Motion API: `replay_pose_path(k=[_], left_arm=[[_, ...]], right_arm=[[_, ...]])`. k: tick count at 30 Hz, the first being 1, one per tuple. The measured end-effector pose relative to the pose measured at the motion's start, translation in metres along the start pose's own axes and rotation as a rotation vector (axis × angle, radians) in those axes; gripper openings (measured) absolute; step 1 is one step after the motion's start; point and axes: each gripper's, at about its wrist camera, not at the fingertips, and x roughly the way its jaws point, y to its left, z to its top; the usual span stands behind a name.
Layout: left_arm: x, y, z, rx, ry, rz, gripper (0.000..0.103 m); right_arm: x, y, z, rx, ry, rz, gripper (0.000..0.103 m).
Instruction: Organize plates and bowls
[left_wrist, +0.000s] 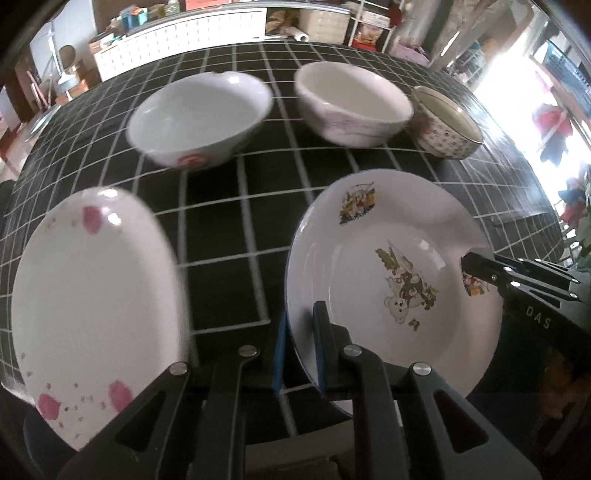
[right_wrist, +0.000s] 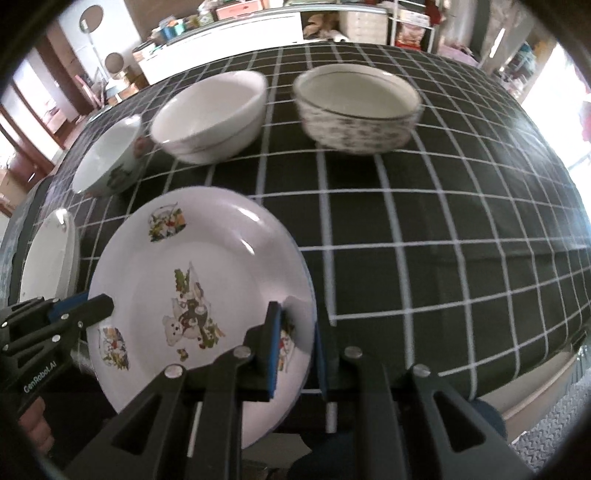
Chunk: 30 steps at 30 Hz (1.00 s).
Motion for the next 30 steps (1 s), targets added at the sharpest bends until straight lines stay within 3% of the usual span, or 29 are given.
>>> replay_pose_path(k=[7,18,30], left_arm=[[-0.002,0.023,-0.006,-0.054,-0.004,-0.023,0.012],[-0.008,0.028,-0.003,-0.034,-0.009,-0.016,0.012],[-0.088,0.050,-0.010,-0.064,-0.147,-0.041,0.012]], right_arm=[[0.008,0.015,0.011,-0.023,-0.003,0.006,0.022],[0.000,0.023,0.008,0.009,-0.053,0.014,0.022],[-0.062,0.058,0.011,-0.026,-0.150,0.040,0.022]])
